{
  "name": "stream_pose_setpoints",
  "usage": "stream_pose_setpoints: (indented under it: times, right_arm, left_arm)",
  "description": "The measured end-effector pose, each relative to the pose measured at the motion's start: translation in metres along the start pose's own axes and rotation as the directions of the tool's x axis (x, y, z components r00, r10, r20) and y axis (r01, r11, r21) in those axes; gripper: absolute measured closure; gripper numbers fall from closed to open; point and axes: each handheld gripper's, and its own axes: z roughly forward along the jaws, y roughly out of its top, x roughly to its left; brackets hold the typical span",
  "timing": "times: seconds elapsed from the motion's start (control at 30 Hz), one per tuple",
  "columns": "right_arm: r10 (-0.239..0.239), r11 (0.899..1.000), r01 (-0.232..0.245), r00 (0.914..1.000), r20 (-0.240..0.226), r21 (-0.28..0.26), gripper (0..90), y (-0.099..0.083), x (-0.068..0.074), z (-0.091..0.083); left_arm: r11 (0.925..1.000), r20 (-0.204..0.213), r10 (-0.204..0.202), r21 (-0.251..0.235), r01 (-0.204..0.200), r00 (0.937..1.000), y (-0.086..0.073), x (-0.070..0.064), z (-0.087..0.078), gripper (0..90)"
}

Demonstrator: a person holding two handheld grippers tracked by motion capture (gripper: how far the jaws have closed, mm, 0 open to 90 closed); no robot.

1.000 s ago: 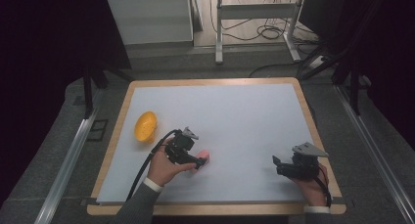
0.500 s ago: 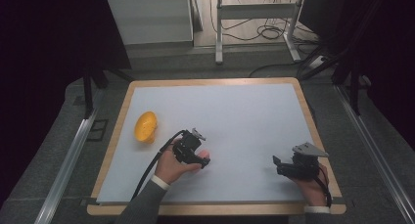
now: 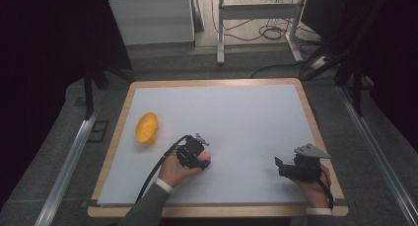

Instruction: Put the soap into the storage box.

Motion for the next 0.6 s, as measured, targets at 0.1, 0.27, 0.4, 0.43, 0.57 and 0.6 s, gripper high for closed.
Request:
stream_pose_setpoints:
  times: [0.1, 0.27, 0.4, 0.43, 0.57, 0.6]
  right_arm:
    - [0.004, 1.000, -0.004, 1.0000, 0.001, -0.002, 9.4, 0.000, 0.000, 0.000]
    - [0.002, 1.000, -0.002, 1.0000, 0.003, 0.001, 9.4, 0.000, -0.001, 0.000]
    - [0.002, 1.000, -0.002, 1.0000, 0.008, 0.002, 9.4, 0.000, -0.001, 0.000]
    - [0.002, 1.000, -0.002, 1.0000, 0.009, 0.002, 9.4, 0.000, -0.001, 0.000]
    - [0.003, 1.000, -0.003, 1.0000, 0.010, -0.001, 9.4, 0.000, -0.001, 0.000]
    - [0.002, 1.000, -0.002, 0.9999, 0.010, 0.001, 9.4, 0.000, 0.000, 0.000]
  left_arm:
    - [1.0000, -0.007, -0.003, 0.001, 0.003, 1.0000, 0.000, -0.001, 0.000, 59.8]
    - [0.9999, -0.008, -0.008, -0.007, 0.008, 0.9999, 0.000, 0.001, -0.004, 59.9]
    - [0.9998, -0.007, -0.012, -0.019, 0.012, 0.9999, 0.000, 0.002, -0.007, 59.9]
    - [0.9997, -0.010, -0.012, -0.024, 0.012, 0.9999, 0.000, 0.003, -0.009, 59.9]
    - [0.9989, -0.004, -0.021, -0.041, 0.021, 0.9998, 0.000, 0.006, -0.016, 60.0]
    - [0.9988, -0.004, -0.022, -0.044, 0.022, 0.9998, 0.000, 0.007, -0.017, 60.0]
